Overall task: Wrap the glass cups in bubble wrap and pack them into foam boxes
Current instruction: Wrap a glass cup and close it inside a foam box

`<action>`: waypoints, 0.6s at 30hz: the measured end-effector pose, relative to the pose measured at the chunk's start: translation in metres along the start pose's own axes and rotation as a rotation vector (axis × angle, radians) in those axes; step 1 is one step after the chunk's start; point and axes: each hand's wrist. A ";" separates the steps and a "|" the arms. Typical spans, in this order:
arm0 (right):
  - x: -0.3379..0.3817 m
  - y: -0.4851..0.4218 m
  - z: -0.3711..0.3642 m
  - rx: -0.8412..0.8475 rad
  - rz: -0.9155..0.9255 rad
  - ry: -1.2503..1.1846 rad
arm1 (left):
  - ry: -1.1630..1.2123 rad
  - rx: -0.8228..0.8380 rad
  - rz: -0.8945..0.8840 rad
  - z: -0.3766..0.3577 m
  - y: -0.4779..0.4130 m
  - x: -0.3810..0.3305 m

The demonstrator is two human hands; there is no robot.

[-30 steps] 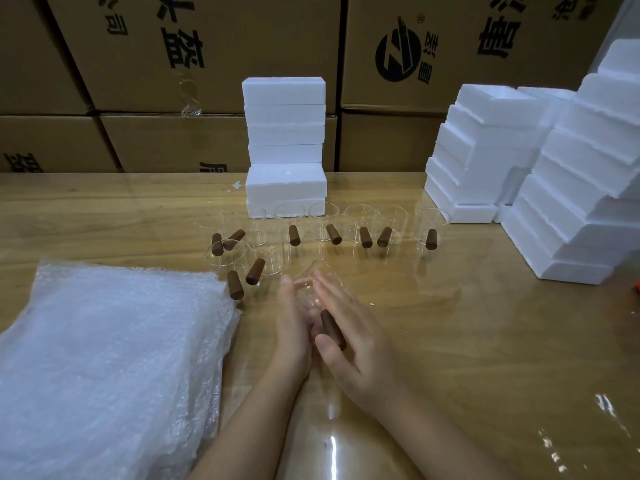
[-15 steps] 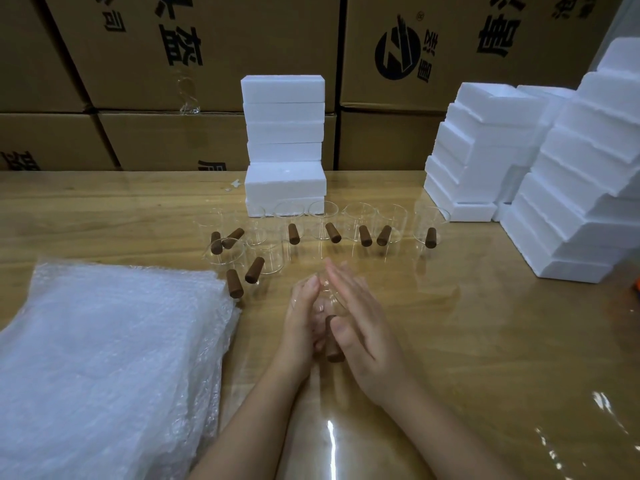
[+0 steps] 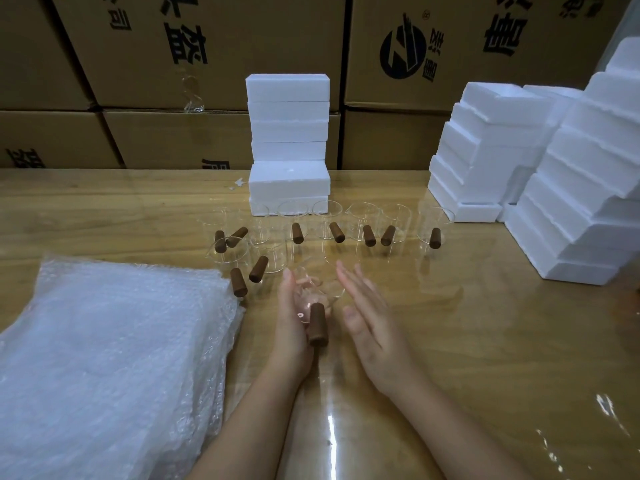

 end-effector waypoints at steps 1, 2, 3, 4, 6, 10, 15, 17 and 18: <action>0.001 0.000 0.000 0.007 0.005 0.008 | 0.006 -0.007 0.007 0.000 0.000 0.000; 0.002 0.001 0.000 0.015 0.011 0.014 | 0.015 -0.012 0.010 0.001 -0.001 0.000; 0.003 0.001 0.000 0.021 0.017 0.014 | 0.017 -0.025 0.010 0.001 -0.001 0.000; 0.004 0.001 -0.001 0.023 0.022 0.009 | 0.011 -0.041 0.008 0.002 -0.001 0.000; 0.006 0.002 -0.001 0.015 0.032 -0.006 | 0.000 -0.080 0.009 0.003 -0.002 0.002; 0.009 0.003 -0.003 -0.012 0.092 -0.015 | -0.062 -0.178 0.004 0.002 -0.003 0.003; 0.016 0.005 -0.011 -0.057 0.222 -0.035 | -0.177 -0.190 -0.087 -0.005 0.003 0.001; 0.015 0.005 -0.010 -0.069 0.223 -0.043 | -0.208 -0.152 -0.123 -0.009 0.005 0.000; 0.015 0.005 -0.009 -0.073 0.218 -0.045 | -0.219 -0.122 -0.126 -0.011 0.005 0.001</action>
Point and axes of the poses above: each hand's wrist, its own y-axis away from the middle knuckle, its own z-axis out of the back of the hand, x = y × z, and after that the axes turned 14 degrees about z, right-handed
